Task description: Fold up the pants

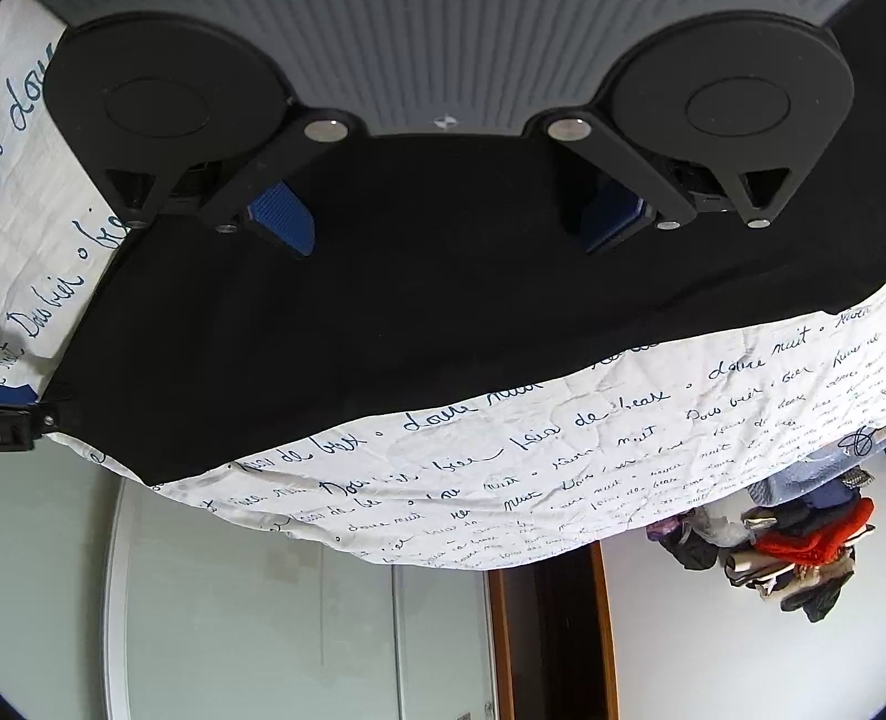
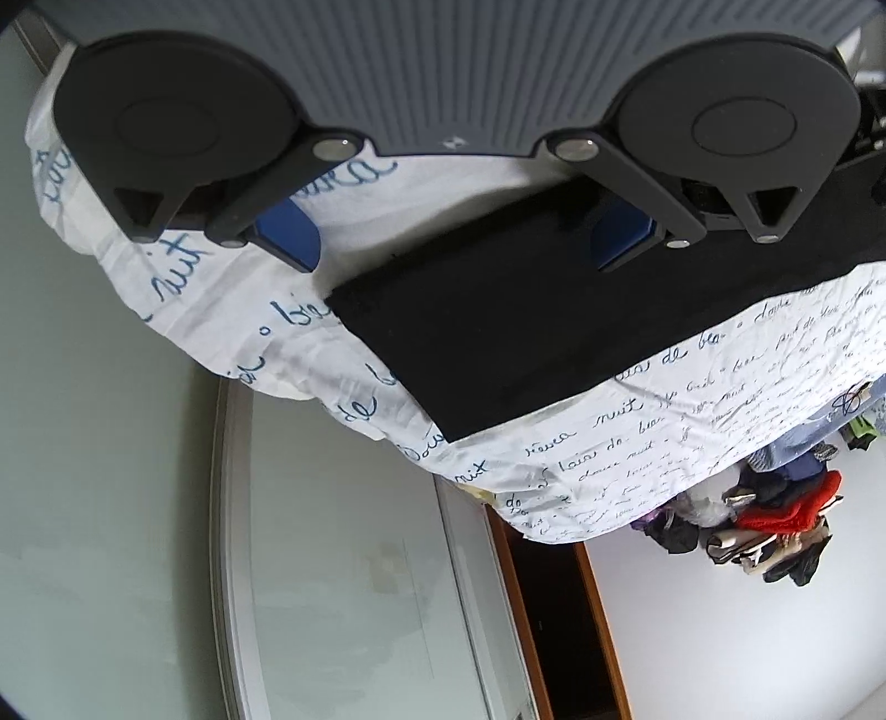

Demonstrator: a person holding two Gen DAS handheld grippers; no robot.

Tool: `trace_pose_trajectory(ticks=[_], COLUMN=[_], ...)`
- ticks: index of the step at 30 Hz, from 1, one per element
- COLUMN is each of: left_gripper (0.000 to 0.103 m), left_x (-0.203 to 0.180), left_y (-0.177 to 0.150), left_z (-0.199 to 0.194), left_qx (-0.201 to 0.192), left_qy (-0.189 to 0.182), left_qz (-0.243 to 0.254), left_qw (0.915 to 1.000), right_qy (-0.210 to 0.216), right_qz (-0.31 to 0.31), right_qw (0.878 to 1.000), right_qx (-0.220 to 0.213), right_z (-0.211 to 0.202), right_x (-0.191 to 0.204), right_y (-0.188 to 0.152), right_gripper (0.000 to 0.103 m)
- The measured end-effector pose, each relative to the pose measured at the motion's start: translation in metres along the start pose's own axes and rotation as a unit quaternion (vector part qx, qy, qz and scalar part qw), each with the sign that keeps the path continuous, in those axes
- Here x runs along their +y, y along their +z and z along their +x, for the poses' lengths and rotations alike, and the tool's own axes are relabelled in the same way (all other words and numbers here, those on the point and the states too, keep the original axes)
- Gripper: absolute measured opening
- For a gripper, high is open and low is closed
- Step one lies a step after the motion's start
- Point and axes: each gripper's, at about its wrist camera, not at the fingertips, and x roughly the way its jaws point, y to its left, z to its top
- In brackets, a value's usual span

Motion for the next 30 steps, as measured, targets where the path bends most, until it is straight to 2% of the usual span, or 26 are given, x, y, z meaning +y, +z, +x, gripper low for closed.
trace_pose_trajectory(ticks=[6, 8, 10, 12, 13, 14, 16, 18, 20, 23, 26, 30], left_gripper=[0.103, 0.103, 0.103, 0.103, 0.103, 0.103, 0.103, 0.103, 0.103, 0.103, 0.103, 0.103], left_x=[0.000, 0.000, 0.000, 0.000, 0.000, 0.000, 0.000, 0.000, 0.002, 0.008, 0.018, 0.029], left_y=[-0.001, -0.002, -0.002, -0.002, -0.002, -0.002, -0.002, -0.002, 0.001, 0.014, 0.027, 0.043], left_z=[-0.001, -0.002, -0.002, -0.002, -0.002, -0.002, -0.002, -0.002, -0.004, -0.004, -0.005, 0.001], left_qx=[-0.004, -0.005, -0.005, -0.005, -0.005, -0.005, -0.005, -0.004, 0.004, 0.024, 0.032, 0.040], left_qy=[0.000, 0.000, 0.000, 0.000, 0.000, 0.000, 0.000, -0.002, -0.007, -0.026, -0.059, -0.108], left_qz=[0.000, 0.000, 0.000, 0.000, 0.000, 0.000, 0.000, -0.001, -0.001, -0.009, -0.054, -0.119], left_qw=[1.0000, 1.0000, 1.0000, 1.0000, 1.0000, 1.0000, 1.0000, 1.0000, 1.0000, 0.9993, 0.9963, 0.9862], right_qy=[0.020, 0.023, 0.025, 0.023, 0.018, 0.012, 0.005, 0.016, -0.005, -0.060, -0.088, -0.102], right_qz=[0.038, 0.057, 0.079, 0.096, 0.100, 0.105, 0.115, 0.113, 0.076, -0.031, -0.127, -0.217], right_qw=[0.999, 0.998, 0.996, 0.995, 0.994, 0.994, 0.993, 0.993, 0.996, 0.996, 0.985, 0.967], right_qx=[-0.008, -0.014, -0.020, -0.025, -0.026, -0.028, -0.033, -0.042, -0.049, -0.064, -0.076, -0.091], right_z=[0.007, 0.009, 0.010, 0.009, 0.008, 0.008, 0.005, 0.002, -0.001, -0.004, -0.007, -0.008], right_x=[-0.004, -0.009, -0.015, -0.019, -0.020, -0.022, -0.026, -0.026, -0.014, 0.019, 0.050, 0.081], right_y=[0.006, 0.007, 0.007, 0.006, 0.005, 0.006, 0.005, 0.004, 0.002, -0.001, -0.006, -0.018], right_gripper=[0.101, 0.090, 0.083, 0.069, 0.056, 0.039, 0.022, 0.017, 0.016, 0.015, 0.015, 0.015])
